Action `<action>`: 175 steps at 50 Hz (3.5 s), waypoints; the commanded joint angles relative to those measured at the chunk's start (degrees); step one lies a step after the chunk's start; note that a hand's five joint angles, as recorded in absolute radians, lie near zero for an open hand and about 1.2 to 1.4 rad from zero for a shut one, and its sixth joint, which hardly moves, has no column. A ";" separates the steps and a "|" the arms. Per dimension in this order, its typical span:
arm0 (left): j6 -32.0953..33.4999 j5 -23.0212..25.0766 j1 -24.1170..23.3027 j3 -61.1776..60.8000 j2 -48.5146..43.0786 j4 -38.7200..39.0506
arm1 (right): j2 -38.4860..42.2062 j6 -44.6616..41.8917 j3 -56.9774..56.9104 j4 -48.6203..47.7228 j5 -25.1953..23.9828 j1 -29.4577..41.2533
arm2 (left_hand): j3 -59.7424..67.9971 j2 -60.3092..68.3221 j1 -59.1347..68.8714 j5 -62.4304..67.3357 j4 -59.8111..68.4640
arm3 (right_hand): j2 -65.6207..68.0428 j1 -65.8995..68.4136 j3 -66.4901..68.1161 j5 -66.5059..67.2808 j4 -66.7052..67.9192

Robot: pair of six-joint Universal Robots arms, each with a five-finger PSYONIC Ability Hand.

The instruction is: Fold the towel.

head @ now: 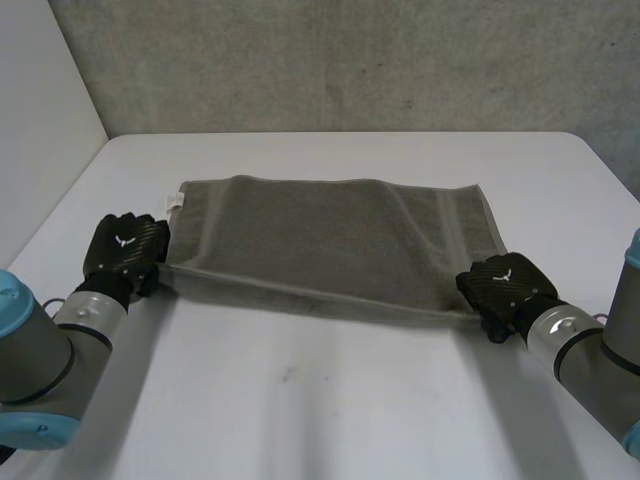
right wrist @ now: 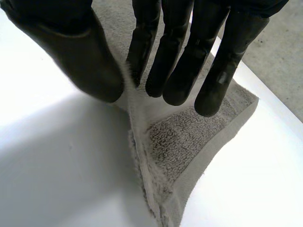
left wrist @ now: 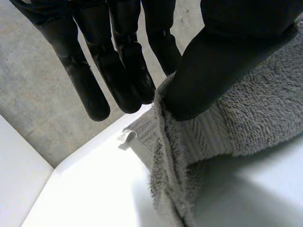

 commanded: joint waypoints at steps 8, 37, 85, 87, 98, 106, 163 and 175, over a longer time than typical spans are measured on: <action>4.48 0.26 0.22 -0.93 1.09 0.16 | 2.22 0.91 -2.18 0.64 0.31 -3.32 | 11.13 11.05 12.62 12.10 11.11 | -15.36 -15.47 -15.46 -15.35 -15.70; 5.79 2.98 0.92 -10.06 30.58 -23.09 | -14.83 -14.12 -4.73 23.05 -5.58 -17.13 | 11.13 11.05 12.62 12.10 11.11 | 17.20 17.09 17.10 17.21 16.86; 10.90 -3.07 -7.87 51.81 -28.18 -26.21 | 33.07 -16.31 -57.38 13.73 12.70 -2.27 | -51.82 -51.90 -50.33 -50.85 -51.84 | -52.80 -52.91 -52.90 -52.79 -53.14; 10.98 -3.34 -7.95 51.02 -27.74 -26.30 | 32.72 -15.27 -57.21 13.91 14.98 -2.10 | -58.87 -58.95 -57.38 -57.90 -58.89 | -52.80 -52.91 -52.90 -52.79 -53.14; 5.82 -3.51 -7.52 36.98 -12.39 -26.39 | 15.79 -1.82 -39.67 15.05 12.90 -2.98 | -58.87 -58.95 -57.38 -57.90 -58.89 | -52.80 -52.91 -52.90 -52.79 -53.14; -6.04 -2.99 -4.80 19.58 2.13 -24.64 | 3.73 -1.64 -20.41 15.23 2.35 -7.53 | -58.87 -58.95 -57.38 -57.90 -58.89 | -48.19 -48.30 -48.29 -48.18 -48.53; -12.83 -2.99 -5.49 6.54 6.63 -13.82 | 24.10 -18.34 -34.36 1.60 12.18 34.02 | -58.87 -58.95 -57.38 -57.90 -58.89 | 17.20 17.09 17.10 17.21 16.86; -12.57 -2.99 -6.11 6.10 6.45 -13.03 | 11.28 -1.90 -21.70 1.52 13.06 21.46 | -58.87 -58.95 -57.38 -57.90 -58.89 | -52.80 -52.91 -52.90 -52.79 -53.14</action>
